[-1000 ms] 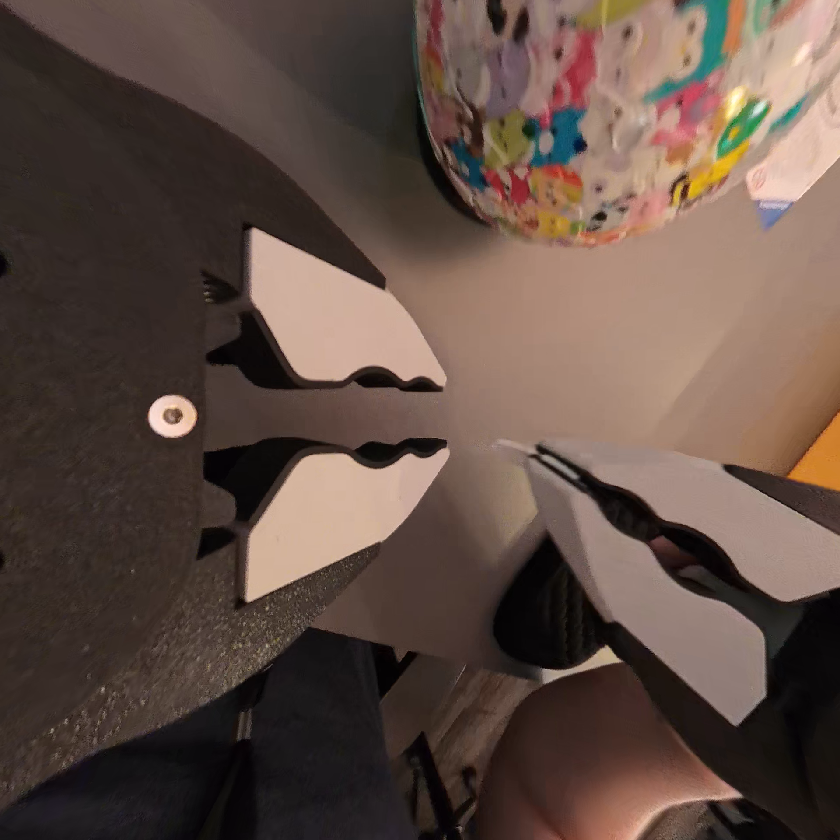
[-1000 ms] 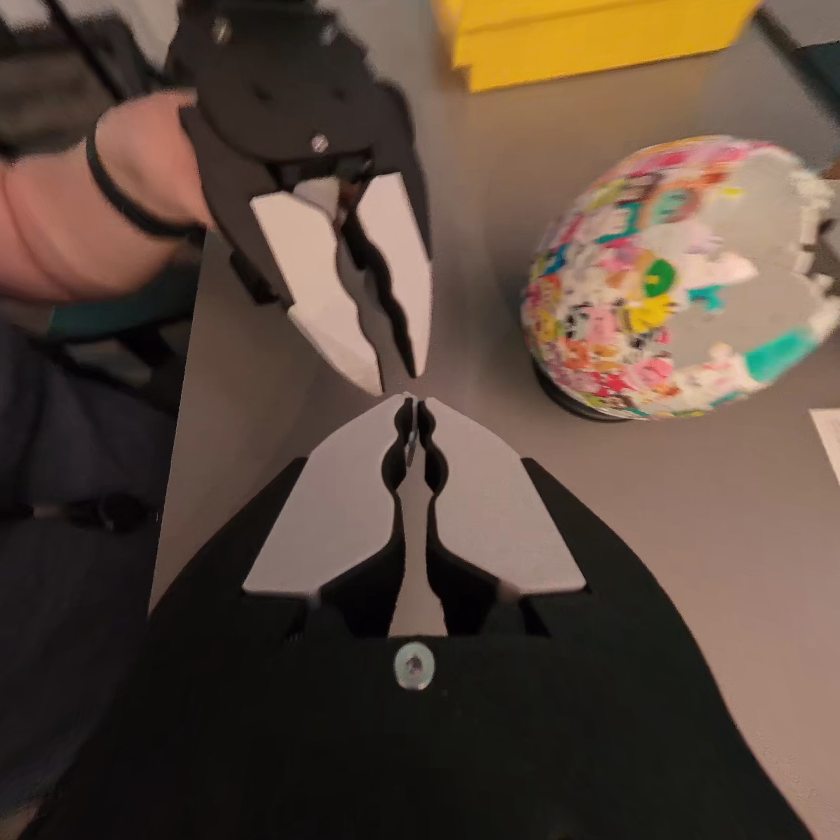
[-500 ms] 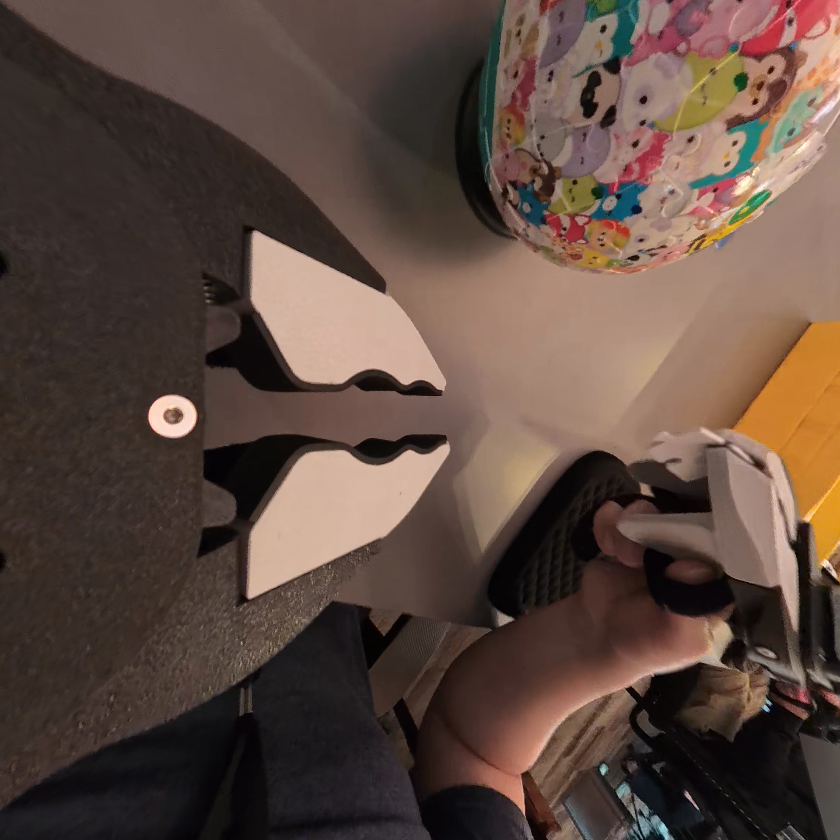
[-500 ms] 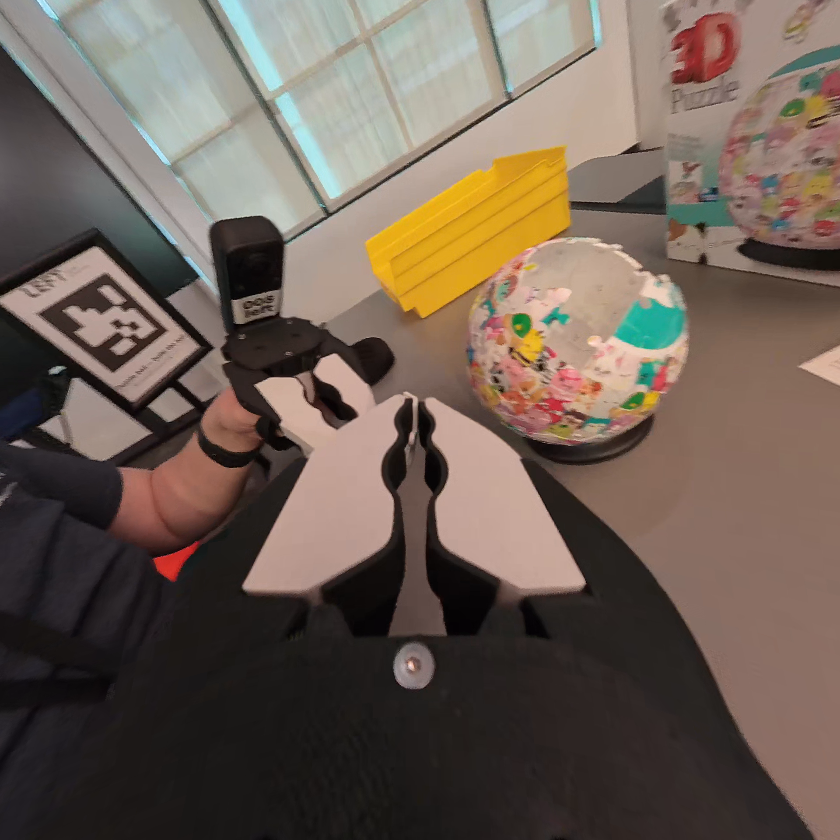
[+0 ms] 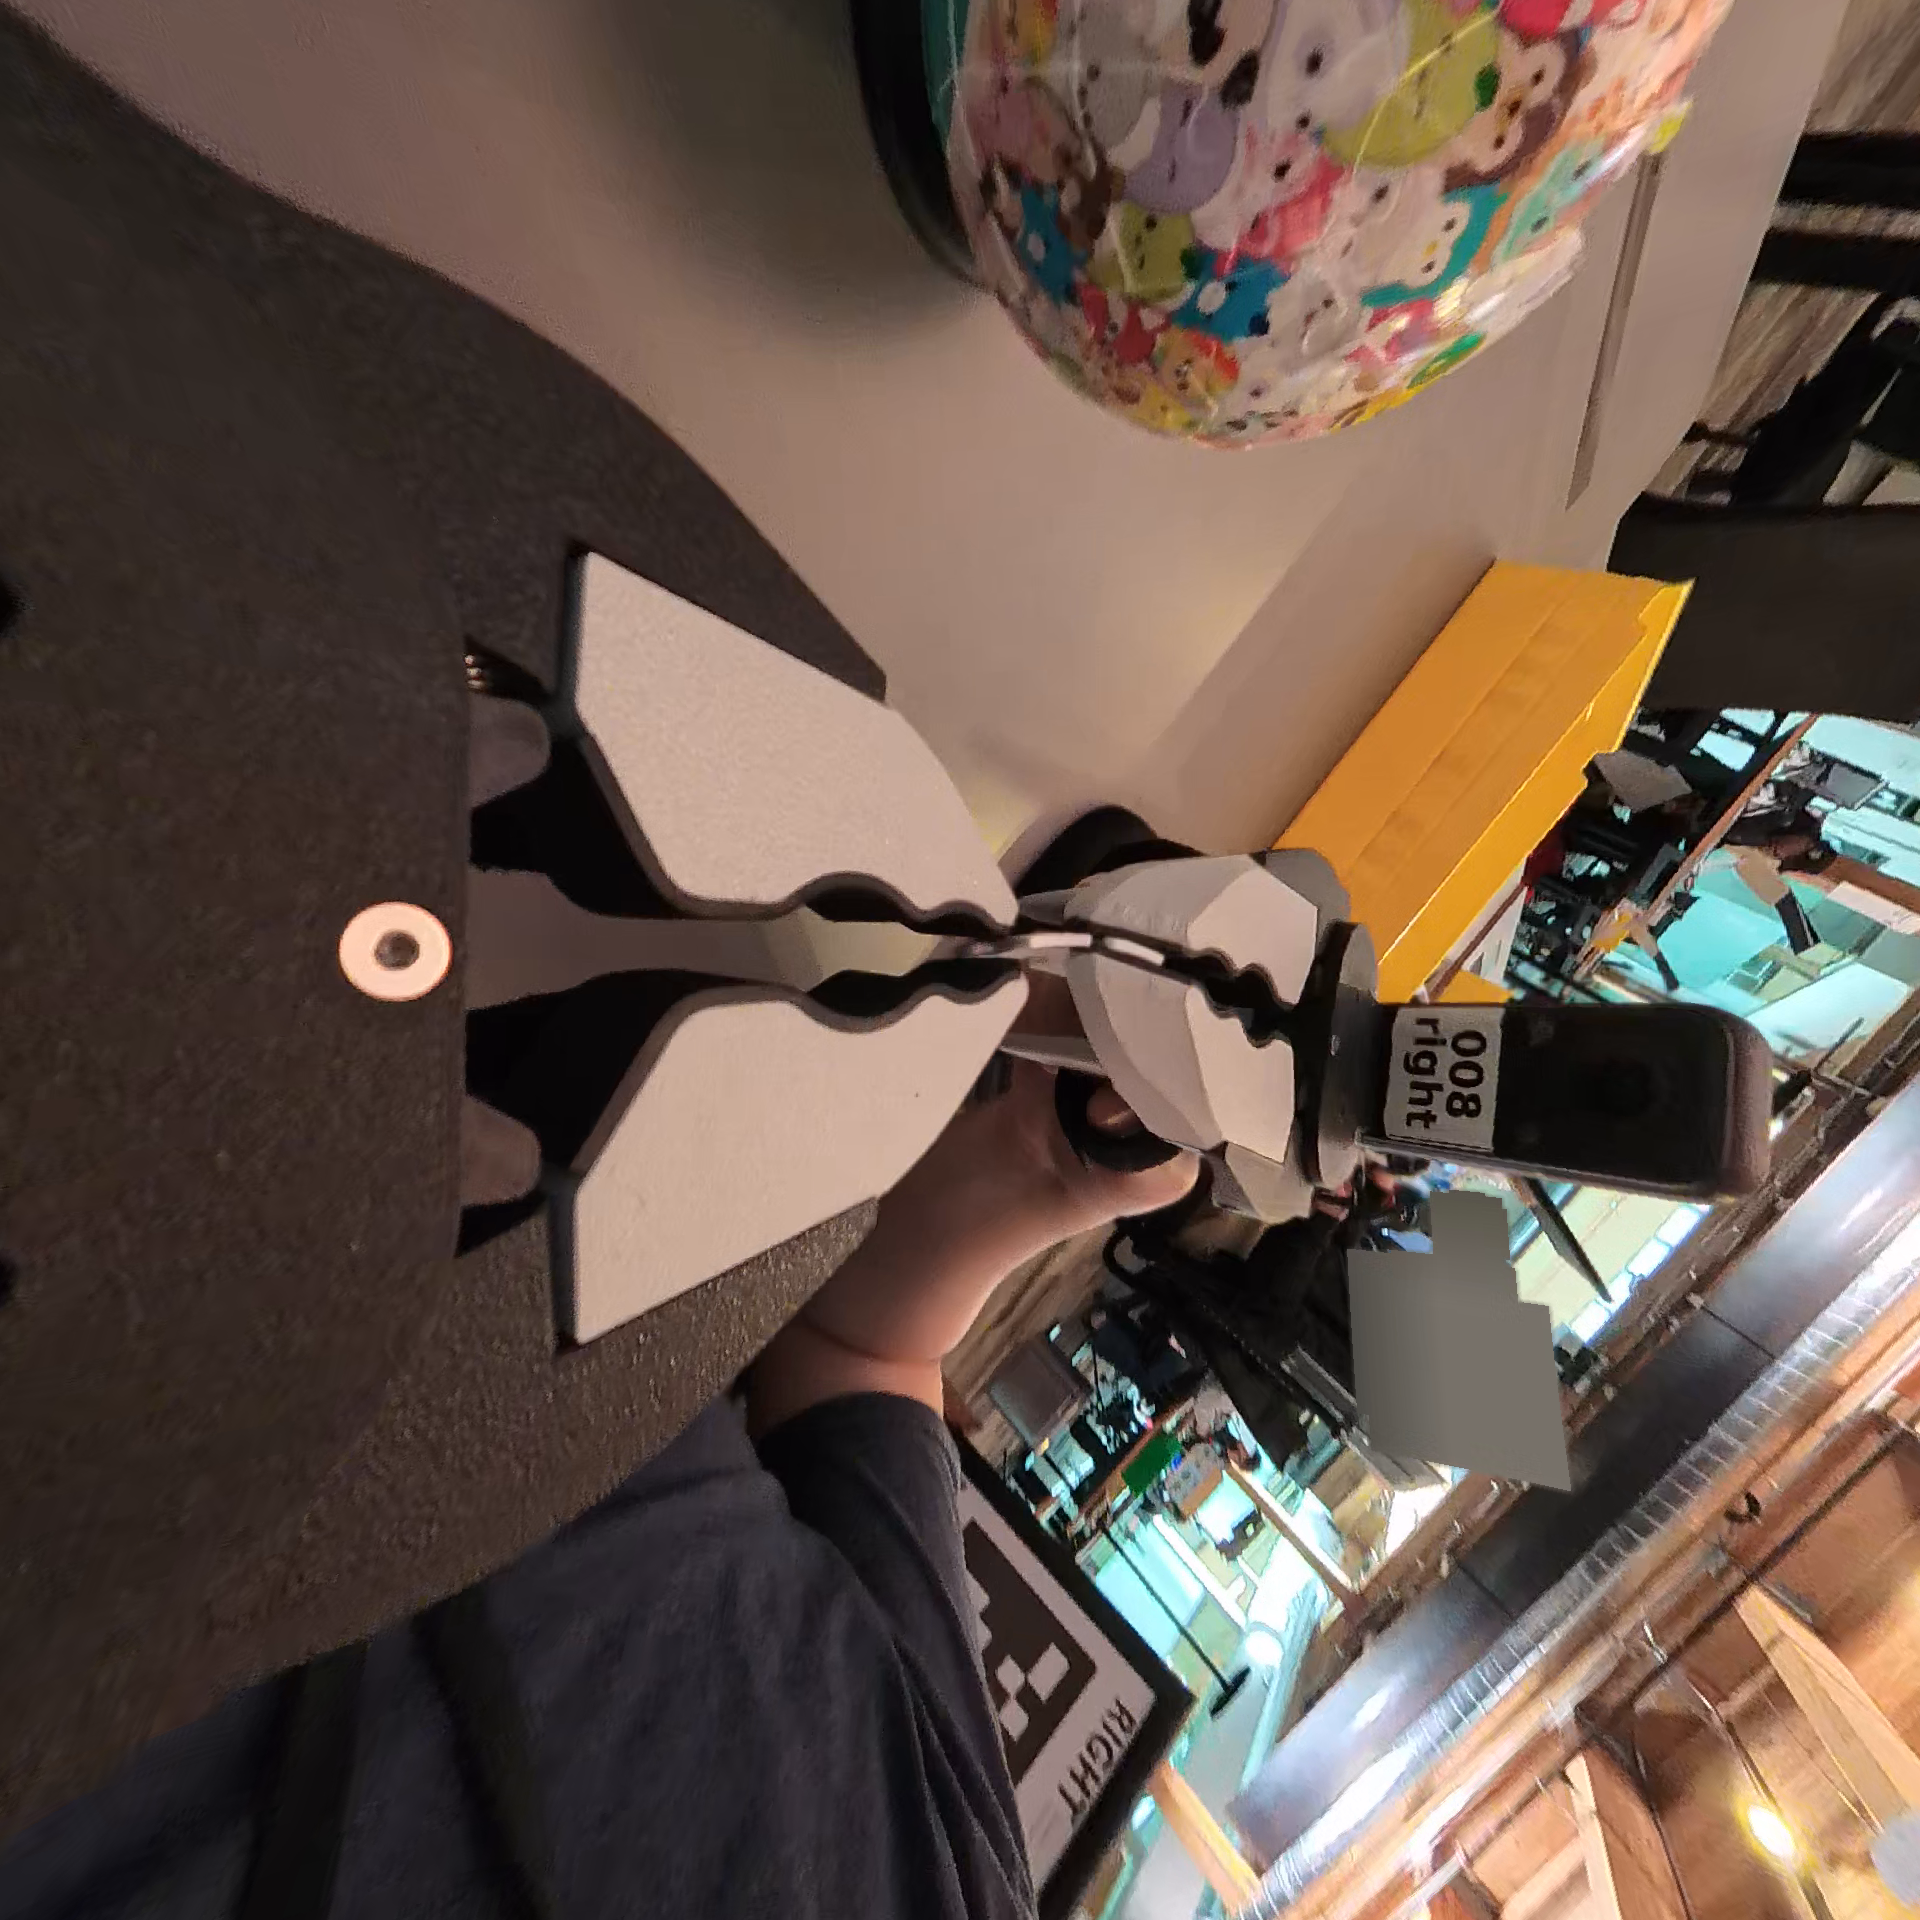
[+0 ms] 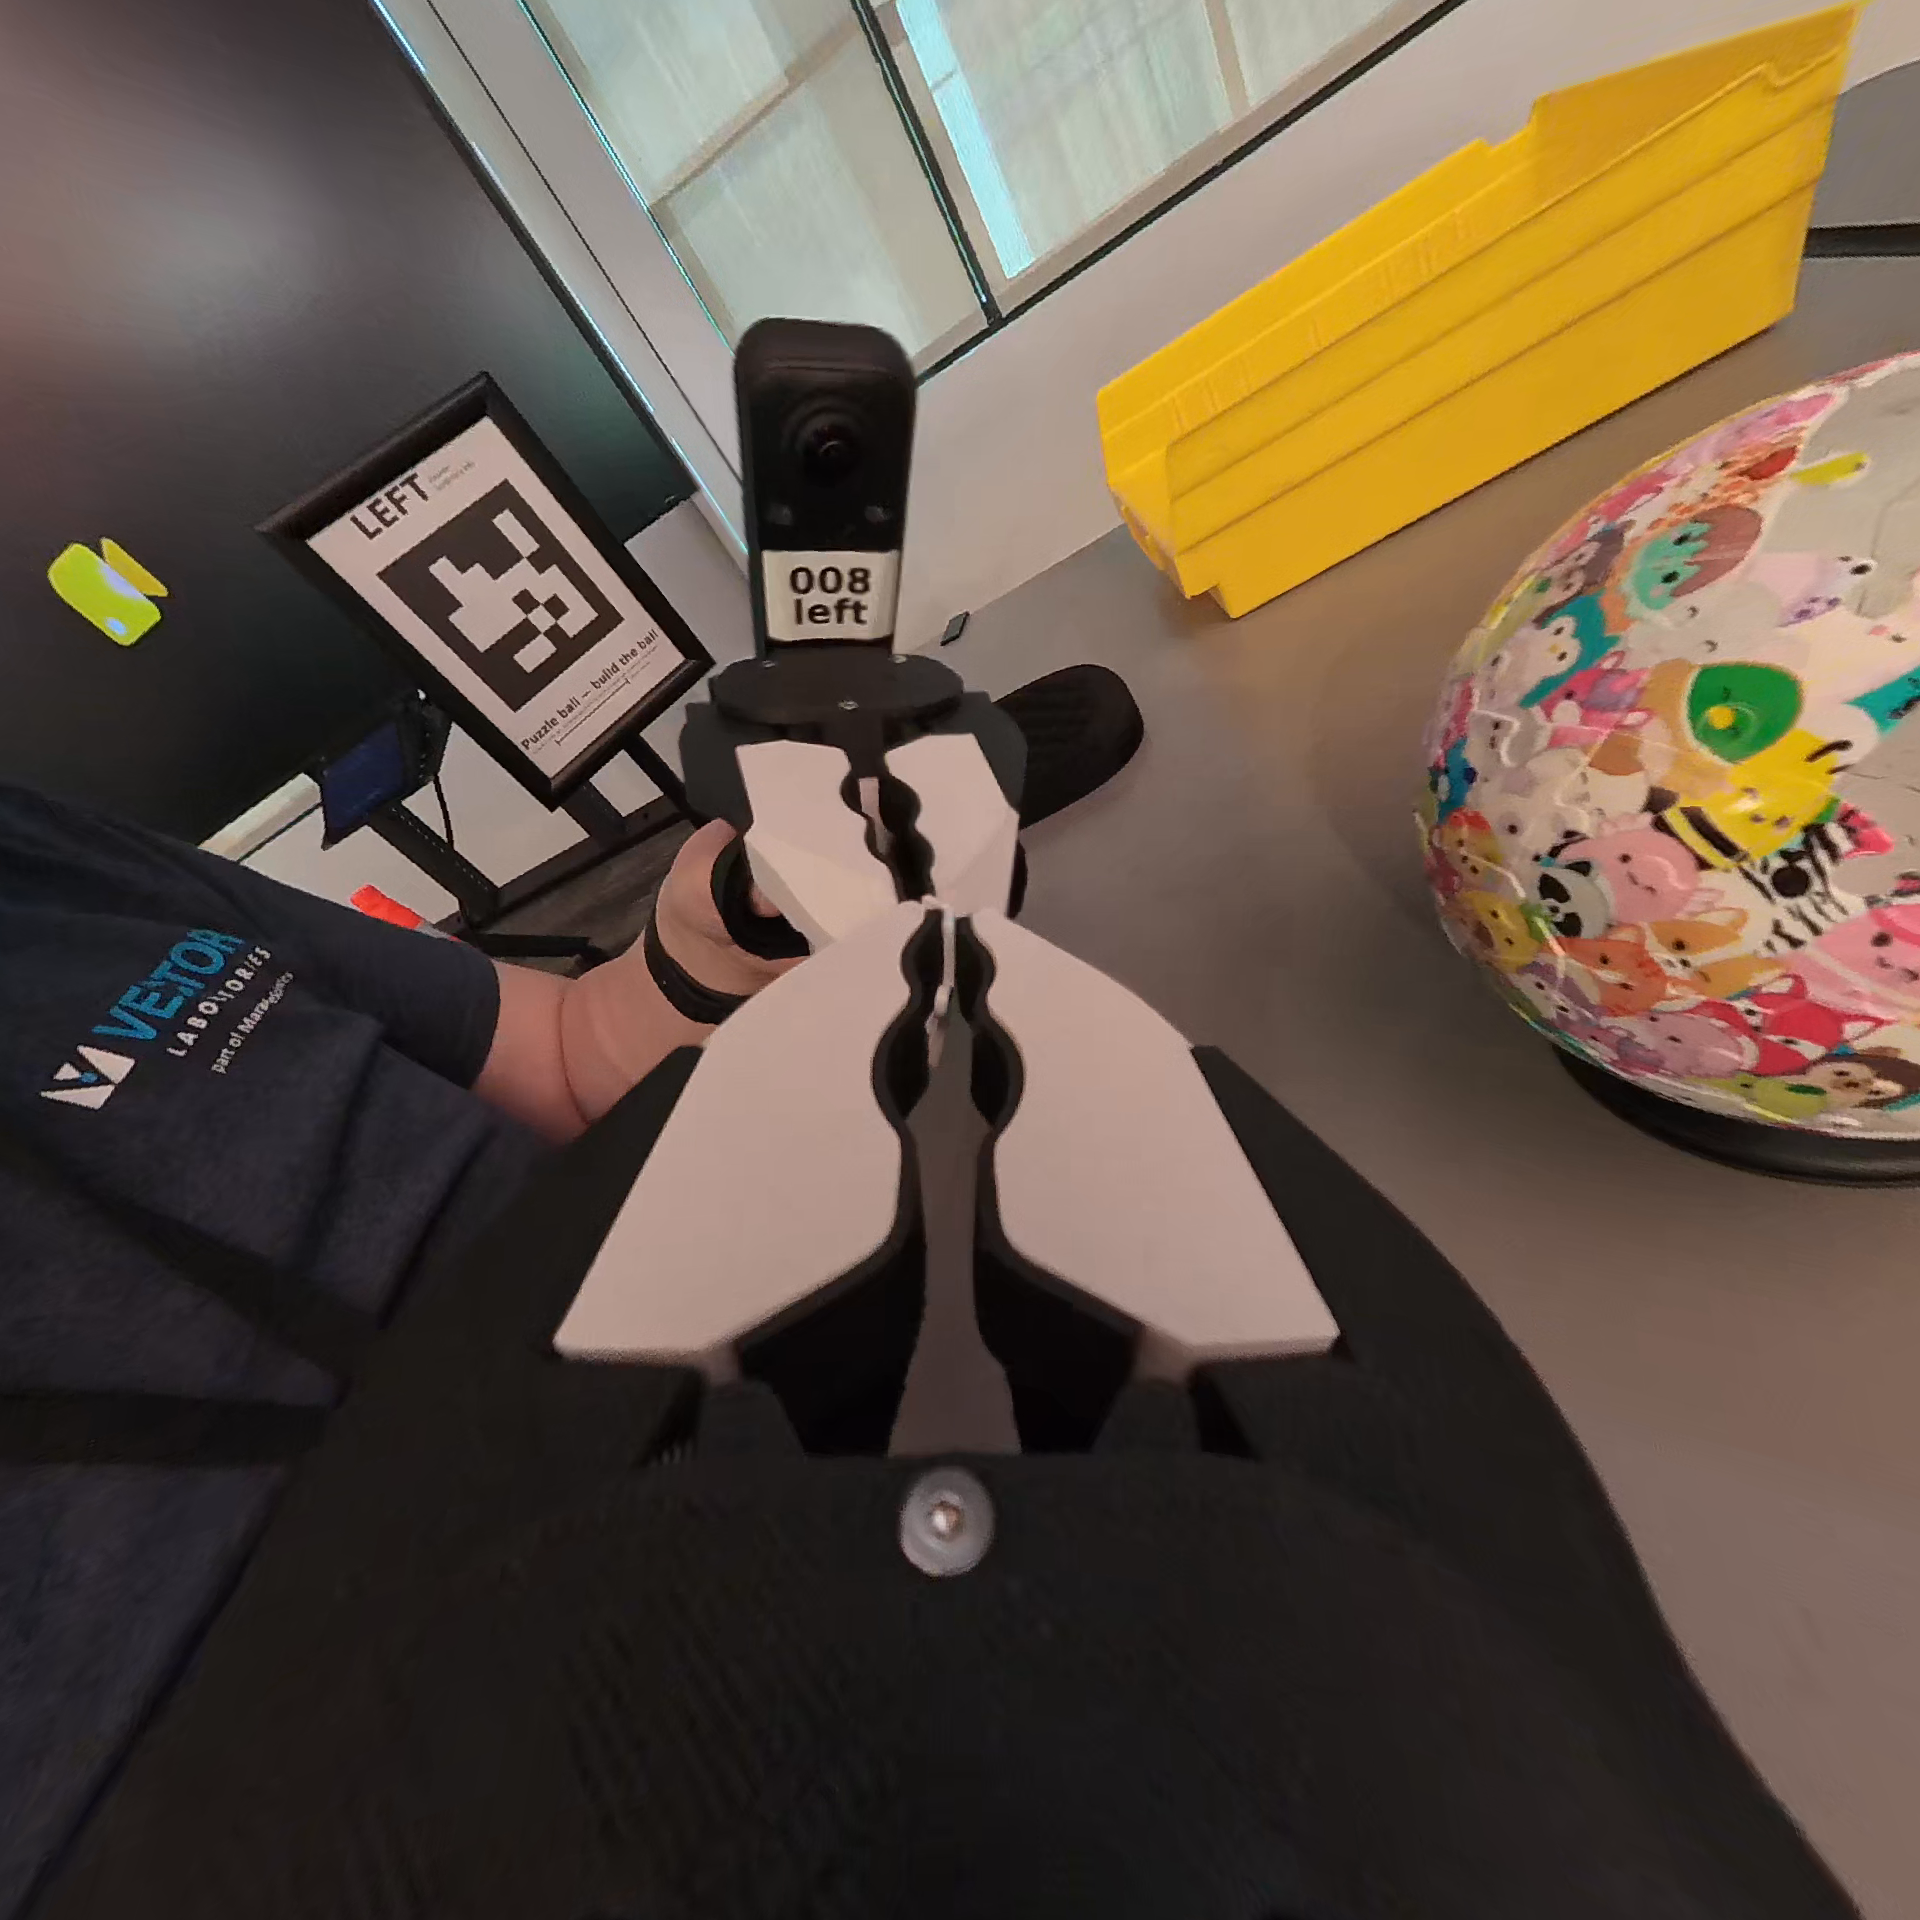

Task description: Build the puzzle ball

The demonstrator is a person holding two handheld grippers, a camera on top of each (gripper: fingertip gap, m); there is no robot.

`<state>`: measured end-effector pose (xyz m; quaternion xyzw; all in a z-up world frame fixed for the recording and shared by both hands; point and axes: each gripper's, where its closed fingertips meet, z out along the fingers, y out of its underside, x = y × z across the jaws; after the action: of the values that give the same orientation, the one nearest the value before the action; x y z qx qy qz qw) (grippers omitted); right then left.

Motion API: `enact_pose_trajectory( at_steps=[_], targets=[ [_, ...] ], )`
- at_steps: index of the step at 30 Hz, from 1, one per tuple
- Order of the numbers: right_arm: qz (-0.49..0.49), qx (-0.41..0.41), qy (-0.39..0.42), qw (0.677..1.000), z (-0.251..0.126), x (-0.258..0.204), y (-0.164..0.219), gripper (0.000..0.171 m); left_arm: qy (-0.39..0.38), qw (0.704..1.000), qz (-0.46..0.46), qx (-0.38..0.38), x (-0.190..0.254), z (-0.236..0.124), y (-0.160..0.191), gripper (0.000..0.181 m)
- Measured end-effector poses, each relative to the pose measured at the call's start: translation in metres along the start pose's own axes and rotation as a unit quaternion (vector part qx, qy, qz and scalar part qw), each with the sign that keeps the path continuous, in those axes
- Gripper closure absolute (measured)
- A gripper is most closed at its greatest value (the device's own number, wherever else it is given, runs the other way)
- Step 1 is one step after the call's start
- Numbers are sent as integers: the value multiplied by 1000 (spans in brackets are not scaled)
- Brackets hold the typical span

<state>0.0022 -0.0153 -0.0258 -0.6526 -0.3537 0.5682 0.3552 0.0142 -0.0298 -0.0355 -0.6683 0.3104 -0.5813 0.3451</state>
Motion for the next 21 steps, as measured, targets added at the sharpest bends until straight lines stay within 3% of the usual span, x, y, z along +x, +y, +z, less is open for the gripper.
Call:
enact_pose_trajectory(
  at_steps=[7, 10, 12, 15, 21],
  targets=[
    [-46, -8, -11, 999, -6, -7, 4, 166, 36, 999, -33, -6, 5, 5, 3, 179],
    [-108, -16, -9, 994, -14, -10, 0, 141, 65, 997, -50, -7, 12, 3, 2, 179],
    [-202, -19, -25, 979, -27, -19, -4, 136, 77, 995, -58, -9, 15, -1, 0, 179],
    [-388, -35, -8, 921, -43, -25, -5, 136, 104, 991, -78, -22, 23, -7, -2, 179],
    [-662, -103, 61, 740, -33, -38, -5, 136, 130, 979, -149, -55, 30, -9, -1, 179]
  ],
)
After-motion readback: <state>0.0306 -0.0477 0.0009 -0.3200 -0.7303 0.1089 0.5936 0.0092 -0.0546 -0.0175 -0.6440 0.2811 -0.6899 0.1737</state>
